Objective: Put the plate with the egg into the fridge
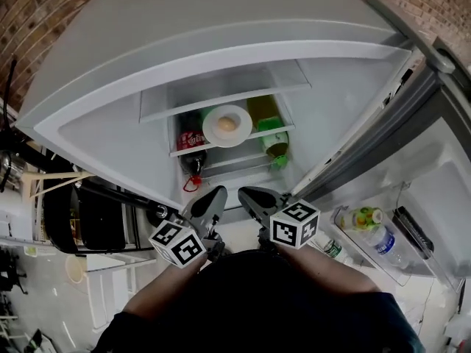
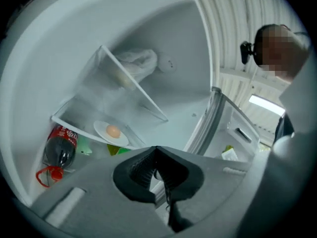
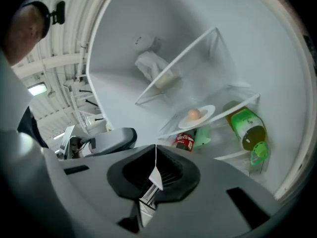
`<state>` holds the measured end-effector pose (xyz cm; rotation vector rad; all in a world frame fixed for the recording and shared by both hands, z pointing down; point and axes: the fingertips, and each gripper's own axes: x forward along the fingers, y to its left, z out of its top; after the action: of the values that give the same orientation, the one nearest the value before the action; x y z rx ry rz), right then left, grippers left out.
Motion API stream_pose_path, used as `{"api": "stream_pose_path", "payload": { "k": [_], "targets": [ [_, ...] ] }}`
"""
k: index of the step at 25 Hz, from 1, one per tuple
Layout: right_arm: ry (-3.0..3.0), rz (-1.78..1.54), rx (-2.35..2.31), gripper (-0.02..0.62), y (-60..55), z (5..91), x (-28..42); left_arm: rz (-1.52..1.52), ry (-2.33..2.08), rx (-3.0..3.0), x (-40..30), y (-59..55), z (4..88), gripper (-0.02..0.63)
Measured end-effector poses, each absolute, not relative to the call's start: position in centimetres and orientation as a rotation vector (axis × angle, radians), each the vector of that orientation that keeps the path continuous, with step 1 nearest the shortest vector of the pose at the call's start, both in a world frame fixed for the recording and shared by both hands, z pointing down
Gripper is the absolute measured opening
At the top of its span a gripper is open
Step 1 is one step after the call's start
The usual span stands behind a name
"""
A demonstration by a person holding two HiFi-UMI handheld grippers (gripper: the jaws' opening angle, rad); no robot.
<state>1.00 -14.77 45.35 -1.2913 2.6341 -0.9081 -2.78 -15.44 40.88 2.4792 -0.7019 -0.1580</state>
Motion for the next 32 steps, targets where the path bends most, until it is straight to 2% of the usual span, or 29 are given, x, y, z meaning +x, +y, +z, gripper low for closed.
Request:
{"api": "stream_pose_path", "payload": {
  "k": [5, 9, 32],
  "targets": [
    [2.798, -0.581, -1.264, 0.011, -12.1, 42.8, -0.2, -0.062, -0.673, 2.593, -2.2, -12.7, 41.4, 0.006],
    [2.824, -0.463, -1.284, 0.011, -11.1, 42.3, -0.3, -0.001, -0.673, 2.673, -2.1, -12.1, 41.2, 0.006],
    [2.849, -0.326, -1.378, 0.009, -9.9, 41.6, -0.5, 0.059, -0.639, 2.783, -1.2, -9.9, 40.9, 0.005]
  ]
}}
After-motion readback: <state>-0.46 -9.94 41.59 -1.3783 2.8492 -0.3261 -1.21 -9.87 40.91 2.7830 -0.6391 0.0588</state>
